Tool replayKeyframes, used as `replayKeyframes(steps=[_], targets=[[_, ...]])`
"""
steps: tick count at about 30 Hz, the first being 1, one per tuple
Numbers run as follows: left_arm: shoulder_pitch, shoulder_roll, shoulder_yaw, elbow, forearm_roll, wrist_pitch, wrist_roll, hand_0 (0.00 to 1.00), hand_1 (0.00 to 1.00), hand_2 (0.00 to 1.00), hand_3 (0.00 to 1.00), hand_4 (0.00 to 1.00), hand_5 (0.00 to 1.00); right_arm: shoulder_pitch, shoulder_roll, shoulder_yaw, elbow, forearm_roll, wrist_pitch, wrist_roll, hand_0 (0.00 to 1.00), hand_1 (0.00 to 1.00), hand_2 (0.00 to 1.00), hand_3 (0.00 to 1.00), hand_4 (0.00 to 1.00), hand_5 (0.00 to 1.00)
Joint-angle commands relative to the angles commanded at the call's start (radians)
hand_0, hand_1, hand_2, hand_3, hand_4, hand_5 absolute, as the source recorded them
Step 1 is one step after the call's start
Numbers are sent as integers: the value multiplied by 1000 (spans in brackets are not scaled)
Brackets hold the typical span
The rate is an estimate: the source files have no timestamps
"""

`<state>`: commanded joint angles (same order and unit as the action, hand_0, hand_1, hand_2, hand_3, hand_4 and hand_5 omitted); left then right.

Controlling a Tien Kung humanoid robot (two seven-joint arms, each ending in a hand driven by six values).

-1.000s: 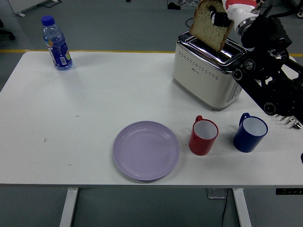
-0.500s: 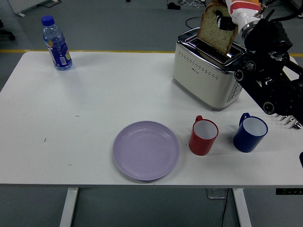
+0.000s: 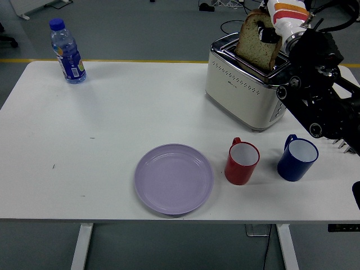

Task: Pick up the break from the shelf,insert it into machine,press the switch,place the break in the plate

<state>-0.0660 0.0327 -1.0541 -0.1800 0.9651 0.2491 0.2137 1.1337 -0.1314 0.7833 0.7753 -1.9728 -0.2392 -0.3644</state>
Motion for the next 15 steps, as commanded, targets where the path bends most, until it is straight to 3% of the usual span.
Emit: replayKeyframes(steps=[7,8,13,14,15], targets=[[5,0,-3,0,7,0,2,637,524,498,516,297,871,-1,9,-1,-12,3,12,-9,209,274,371,503,471,2],[5,0,-3,0,8,0,2,637,524,497,515,297,871,-1,10,0,-12,3,17,-7,355,413,491,596,501,2],[6,1,-4,0,10,0,3,637,524,497,515,297,871,-1,15,8,-18,3,50,1,355,413,491,596,501,2],[6,1,-4,0,10,0,3,637,524,496,512,297,871,-1,15,9,-18,3,51,2,659,642,727,798,646,91],[7,1,-3,0,10,0,3,637,524,496,512,297,871,-1,15,11,-19,5,52,6,659,642,727,798,646,91]])
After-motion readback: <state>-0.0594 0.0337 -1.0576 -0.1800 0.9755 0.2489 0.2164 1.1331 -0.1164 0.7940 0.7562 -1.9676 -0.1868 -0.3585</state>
